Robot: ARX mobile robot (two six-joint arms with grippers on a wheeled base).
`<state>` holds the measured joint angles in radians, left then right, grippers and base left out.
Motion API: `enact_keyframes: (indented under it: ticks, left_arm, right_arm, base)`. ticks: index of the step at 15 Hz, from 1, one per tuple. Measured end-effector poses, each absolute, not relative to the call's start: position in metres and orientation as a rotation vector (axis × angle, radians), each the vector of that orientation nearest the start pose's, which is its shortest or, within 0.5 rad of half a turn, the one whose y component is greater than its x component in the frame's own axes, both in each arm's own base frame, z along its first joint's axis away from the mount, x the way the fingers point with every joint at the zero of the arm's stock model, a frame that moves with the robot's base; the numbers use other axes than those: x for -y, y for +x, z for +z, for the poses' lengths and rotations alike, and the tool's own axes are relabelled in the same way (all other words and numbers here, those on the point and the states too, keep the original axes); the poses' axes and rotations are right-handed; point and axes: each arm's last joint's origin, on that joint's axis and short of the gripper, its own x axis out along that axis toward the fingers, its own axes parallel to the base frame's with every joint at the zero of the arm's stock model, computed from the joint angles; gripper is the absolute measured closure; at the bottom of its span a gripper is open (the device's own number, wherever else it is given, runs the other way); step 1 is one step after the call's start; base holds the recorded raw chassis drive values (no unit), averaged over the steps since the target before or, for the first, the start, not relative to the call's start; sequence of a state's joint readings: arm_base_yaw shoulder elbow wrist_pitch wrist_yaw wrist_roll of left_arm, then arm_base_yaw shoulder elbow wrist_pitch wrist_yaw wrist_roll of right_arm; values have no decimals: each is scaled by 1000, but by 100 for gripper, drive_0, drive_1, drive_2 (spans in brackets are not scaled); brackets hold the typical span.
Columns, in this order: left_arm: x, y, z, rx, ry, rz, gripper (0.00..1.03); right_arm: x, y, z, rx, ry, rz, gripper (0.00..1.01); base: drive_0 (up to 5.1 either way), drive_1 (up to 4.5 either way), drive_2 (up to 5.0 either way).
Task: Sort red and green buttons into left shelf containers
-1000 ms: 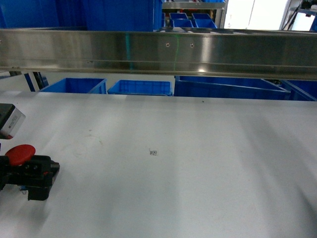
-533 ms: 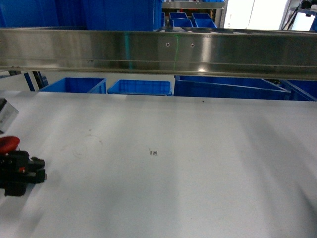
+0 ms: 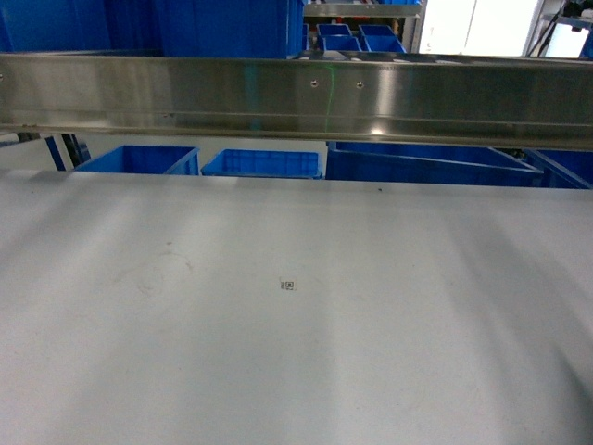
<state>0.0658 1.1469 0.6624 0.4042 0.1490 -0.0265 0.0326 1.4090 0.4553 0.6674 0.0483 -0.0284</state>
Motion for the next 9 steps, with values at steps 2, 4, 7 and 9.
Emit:
enact_keyframes:
  ticks: [2, 4, 7, 9]
  left_arm:
    - [-10, 252, 257, -152, -40, -91, 76]
    - [-10, 251, 259, -137, -37, -92, 76]
    - [-10, 251, 259, -137, -37, -90, 76]
    - [-9, 251, 259, -139, -36, -95, 76]
  right_arm:
    - [-7, 261, 172, -287, -40, -11, 75]
    - [-7, 261, 172, -287, -40, -11, 75]
    - [-7, 261, 172, -286, -40, -11, 75]
    - [-7, 261, 172, -286, -41, -15, 75]
  base:
    - [0, 0, 0]
    - [0, 0, 0]
    - [0, 0, 0]
    - [0, 0, 0]
